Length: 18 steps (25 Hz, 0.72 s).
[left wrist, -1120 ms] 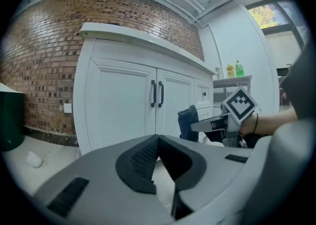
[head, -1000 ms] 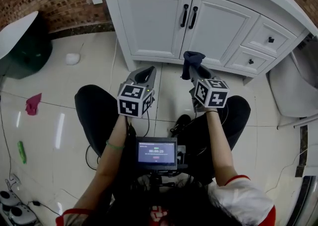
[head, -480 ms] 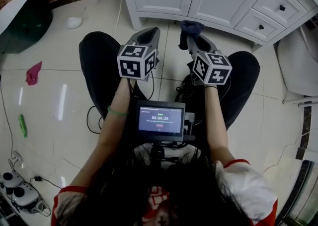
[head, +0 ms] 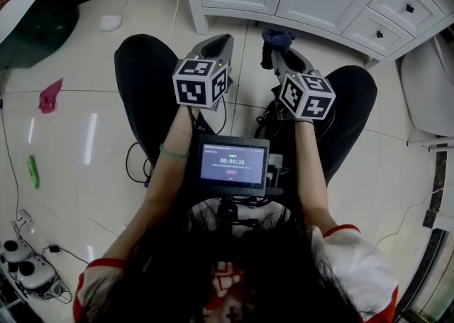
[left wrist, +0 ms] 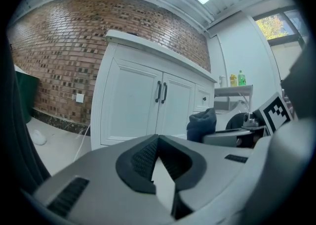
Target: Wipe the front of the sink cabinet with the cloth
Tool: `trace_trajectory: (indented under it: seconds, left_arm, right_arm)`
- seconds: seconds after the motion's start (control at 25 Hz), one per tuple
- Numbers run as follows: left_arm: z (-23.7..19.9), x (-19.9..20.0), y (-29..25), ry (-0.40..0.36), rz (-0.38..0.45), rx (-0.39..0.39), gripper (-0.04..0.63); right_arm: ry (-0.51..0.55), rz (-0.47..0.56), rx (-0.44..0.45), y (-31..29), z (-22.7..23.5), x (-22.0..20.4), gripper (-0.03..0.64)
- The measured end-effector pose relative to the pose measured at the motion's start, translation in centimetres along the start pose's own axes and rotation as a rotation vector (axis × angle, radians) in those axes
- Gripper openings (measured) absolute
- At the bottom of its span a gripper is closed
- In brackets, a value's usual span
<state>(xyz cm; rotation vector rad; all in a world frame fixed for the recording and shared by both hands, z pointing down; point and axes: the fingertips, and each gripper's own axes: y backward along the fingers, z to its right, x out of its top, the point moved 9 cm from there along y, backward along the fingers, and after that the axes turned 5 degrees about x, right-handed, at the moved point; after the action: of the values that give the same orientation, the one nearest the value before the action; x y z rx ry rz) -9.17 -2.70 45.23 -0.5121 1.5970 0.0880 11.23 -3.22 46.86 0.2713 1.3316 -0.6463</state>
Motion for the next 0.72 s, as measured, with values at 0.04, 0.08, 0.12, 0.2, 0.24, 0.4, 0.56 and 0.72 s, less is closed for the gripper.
trace_trajectory:
  seconds: [0.04, 0.08, 0.12, 0.2, 0.24, 0.4, 0.56, 0.72]
  left_arm:
    - [0.0, -0.1, 0.07, -0.002, -0.001, 0.0, 0.037]
    - [0.04, -0.18, 0.12, -0.003, -0.002, -0.003, 0.035]
    - [0.11, -0.23, 0.16, -0.002, -0.003, -0.006, 0.035]
    - [0.15, -0.27, 0.23, 0.003, -0.002, -0.009, 0.035]
    - [0.1, -0.26, 0.29, 0.006, 0.0, -0.007, 0.035]
    - [-0.01, -0.25, 0.49, 0.014, 0.002, -0.001, 0.035]
    - [0.0, -0.38, 0.63, 0.016, -0.001, 0.002, 0.035]
    - [0.07, -0.39, 0.65, 0.016, -0.001, 0.001, 0.035]
  right_arm:
    - [0.002, -0.003, 0.001, -0.04, -0.05, -0.15, 0.072]
    - [0.004, -0.005, 0.002, -0.05, -0.1, -0.27, 0.072]
    - [0.007, -0.007, 0.002, -0.02, -0.13, -0.36, 0.072]
    - [0.01, -0.008, 0.002, 0.02, -0.17, -0.45, 0.072]
    - [0.011, -0.008, 0.003, 0.01, -0.2, -0.47, 0.072]
    - [0.01, -0.008, 0.0, 0.07, -0.17, -0.49, 0.072]
    - [0.009, -0.009, 0.0, 0.18, -0.24, -0.57, 0.072]
    - [0.007, -0.012, -0.001, 0.2, -0.2, -0.61, 0.072]
